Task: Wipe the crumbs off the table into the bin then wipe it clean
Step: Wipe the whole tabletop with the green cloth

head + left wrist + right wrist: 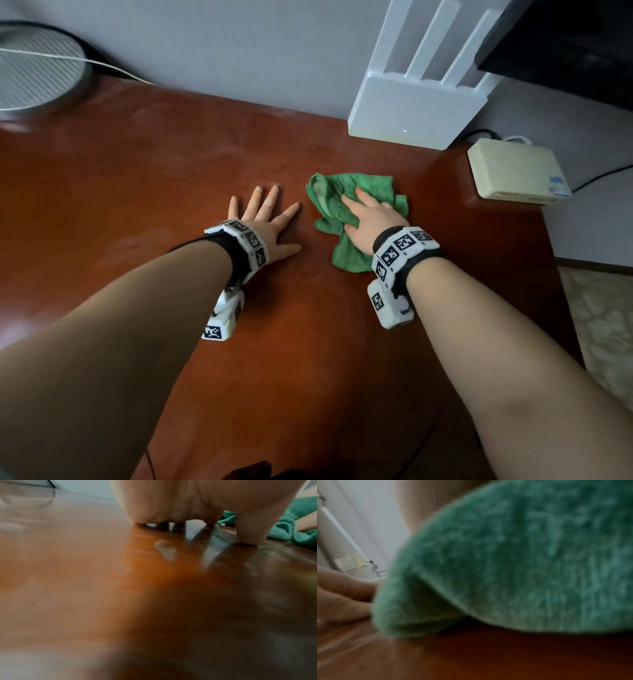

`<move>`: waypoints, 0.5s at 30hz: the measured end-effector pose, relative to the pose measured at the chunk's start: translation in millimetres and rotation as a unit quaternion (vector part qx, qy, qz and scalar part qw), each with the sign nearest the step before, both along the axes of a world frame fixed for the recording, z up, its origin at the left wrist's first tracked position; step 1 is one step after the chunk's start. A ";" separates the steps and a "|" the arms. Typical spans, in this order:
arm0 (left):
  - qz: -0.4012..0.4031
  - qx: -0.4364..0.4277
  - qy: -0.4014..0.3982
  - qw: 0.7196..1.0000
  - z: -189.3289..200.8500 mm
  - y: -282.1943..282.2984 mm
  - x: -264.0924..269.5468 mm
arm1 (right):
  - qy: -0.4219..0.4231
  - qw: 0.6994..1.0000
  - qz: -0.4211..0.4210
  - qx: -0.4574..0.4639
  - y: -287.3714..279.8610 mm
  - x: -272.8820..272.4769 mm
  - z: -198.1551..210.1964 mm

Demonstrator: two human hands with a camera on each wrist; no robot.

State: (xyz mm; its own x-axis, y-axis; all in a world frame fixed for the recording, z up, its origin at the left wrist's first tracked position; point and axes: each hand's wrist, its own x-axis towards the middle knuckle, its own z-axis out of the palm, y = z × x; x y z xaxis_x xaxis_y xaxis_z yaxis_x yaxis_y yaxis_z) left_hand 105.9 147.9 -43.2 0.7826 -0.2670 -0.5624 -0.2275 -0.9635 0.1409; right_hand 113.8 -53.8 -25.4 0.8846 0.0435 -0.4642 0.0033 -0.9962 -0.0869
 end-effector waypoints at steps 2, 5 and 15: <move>0.015 0.001 -0.005 1.000 2.4 5.9 -1.1 | -0.001 1.000 0.003 -0.007 1.6 -0.2 1.4; 0.103 0.029 -0.010 0.994 5.4 27.8 -5.2 | 0.007 1.000 0.016 -0.007 3.8 2.5 3.6; 0.133 0.085 0.008 0.987 2.2 82.7 24.8 | 0.007 1.000 -0.005 0.020 52.8 60.5 -6.5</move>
State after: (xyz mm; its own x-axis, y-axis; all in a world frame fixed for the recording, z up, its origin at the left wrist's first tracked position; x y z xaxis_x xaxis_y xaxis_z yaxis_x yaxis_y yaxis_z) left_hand 130.7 230.6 -41.1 0.8024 0.0461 -0.5949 0.0378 -0.9989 -0.0265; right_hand 174.3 -1.0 -31.9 0.8790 0.0530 -0.4739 -0.0079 -0.9920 -0.1257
